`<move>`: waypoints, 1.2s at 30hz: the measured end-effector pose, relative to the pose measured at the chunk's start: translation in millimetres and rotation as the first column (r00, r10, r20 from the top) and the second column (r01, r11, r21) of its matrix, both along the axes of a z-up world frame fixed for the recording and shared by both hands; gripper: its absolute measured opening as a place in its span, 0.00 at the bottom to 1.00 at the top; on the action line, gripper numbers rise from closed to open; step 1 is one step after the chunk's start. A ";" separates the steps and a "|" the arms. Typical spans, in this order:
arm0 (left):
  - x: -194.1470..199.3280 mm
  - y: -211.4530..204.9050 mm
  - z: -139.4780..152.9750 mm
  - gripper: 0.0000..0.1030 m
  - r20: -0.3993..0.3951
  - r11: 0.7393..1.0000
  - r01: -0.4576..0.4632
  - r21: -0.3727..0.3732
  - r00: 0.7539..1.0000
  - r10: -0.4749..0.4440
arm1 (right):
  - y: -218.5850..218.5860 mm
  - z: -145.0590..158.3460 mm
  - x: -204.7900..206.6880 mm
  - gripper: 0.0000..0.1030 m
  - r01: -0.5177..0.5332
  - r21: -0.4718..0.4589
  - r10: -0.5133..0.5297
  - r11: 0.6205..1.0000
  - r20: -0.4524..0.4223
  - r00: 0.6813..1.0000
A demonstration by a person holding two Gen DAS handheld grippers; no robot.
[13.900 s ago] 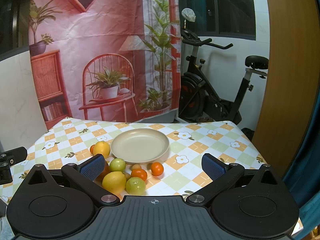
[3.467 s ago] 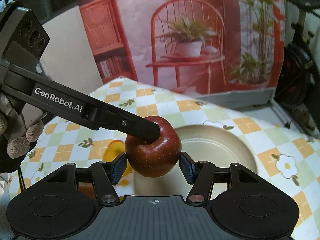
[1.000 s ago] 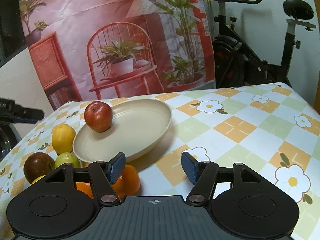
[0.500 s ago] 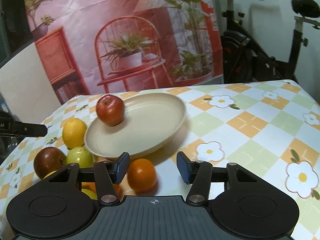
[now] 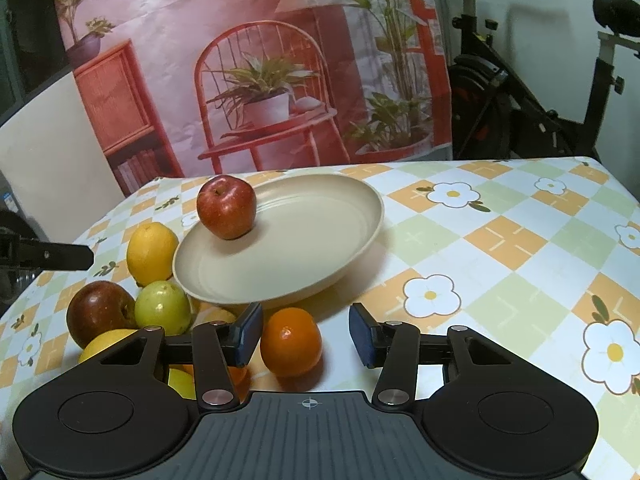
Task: Organize fruits
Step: 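Open the left gripper to release the apple and withdraw, then move the left tool to the small tangerine and grasp it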
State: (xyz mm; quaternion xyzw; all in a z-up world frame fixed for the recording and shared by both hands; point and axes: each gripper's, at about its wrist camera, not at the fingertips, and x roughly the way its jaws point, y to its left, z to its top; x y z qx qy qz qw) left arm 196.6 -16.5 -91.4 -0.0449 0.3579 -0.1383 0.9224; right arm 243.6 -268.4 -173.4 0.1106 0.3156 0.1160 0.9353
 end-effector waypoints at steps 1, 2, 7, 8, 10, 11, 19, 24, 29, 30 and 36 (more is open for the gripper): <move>0.1 0.4 0.1 0.42 -0.001 1.000 -0.002 -0.001 1.000 0.002 | 1.0 0.0 -0.4 0.43 -0.005 -0.005 0.005 1.000 0.001 1.000; 0.1 1.3 0.0 0.42 -0.003 1.000 -0.004 -0.005 1.000 0.004 | 2.0 0.0 -0.9 0.43 -0.009 -0.009 0.009 1.000 0.003 1.000; 2.4 6.2 0.9 0.43 -0.010 0.999 -0.026 -0.023 1.000 0.025 | 5.9 0.2 -1.9 0.42 -0.033 -0.024 0.033 0.999 0.003 0.999; 3.1 7.2 1.6 0.43 -0.012 0.999 -0.031 -0.028 0.999 0.030 | 6.1 0.4 -2.1 0.42 -0.035 -0.023 0.035 0.999 0.003 0.999; 4.6 10.6 2.8 0.43 -0.016 0.998 -0.043 -0.040 0.999 0.042 | 6.3 0.4 -2.2 0.42 -0.036 -0.022 0.036 0.999 0.003 0.999; 5.2 11.9 3.0 0.43 -0.018 0.998 -0.049 -0.044 0.999 0.048 | 6.4 0.4 -2.2 0.42 -0.035 -0.023 0.036 0.999 0.003 0.999; 6.7 7.9 0.9 0.43 -0.029 0.998 -0.041 -0.042 0.999 0.040 | 5.9 0.0 -2.7 0.40 -0.048 -0.019 0.048 0.999 0.000 0.999; 5.3 5.8 0.3 0.43 -0.029 0.999 -0.029 -0.036 0.999 0.028 | 5.7 -0.5 -2.4 0.38 -0.062 -0.015 0.062 0.998 -0.003 0.998; 5.6 7.1 -0.4 0.43 -0.034 0.999 -0.031 -0.036 0.999 0.029 | 6.1 -0.4 -2.7 0.37 -0.063 -0.015 0.062 0.998 -0.004 0.998; 5.5 6.6 -0.4 0.43 -0.035 0.999 -0.029 -0.035 0.999 0.027 | 6.2 -0.4 -2.9 0.37 -0.063 -0.015 0.063 0.998 -0.004 0.998; 5.5 4.1 -3.2 0.43 -0.049 0.999 -0.017 -0.036 0.999 0.015 | 6.7 0.0 -3.9 0.37 -0.067 -0.012 0.067 0.998 -0.006 0.998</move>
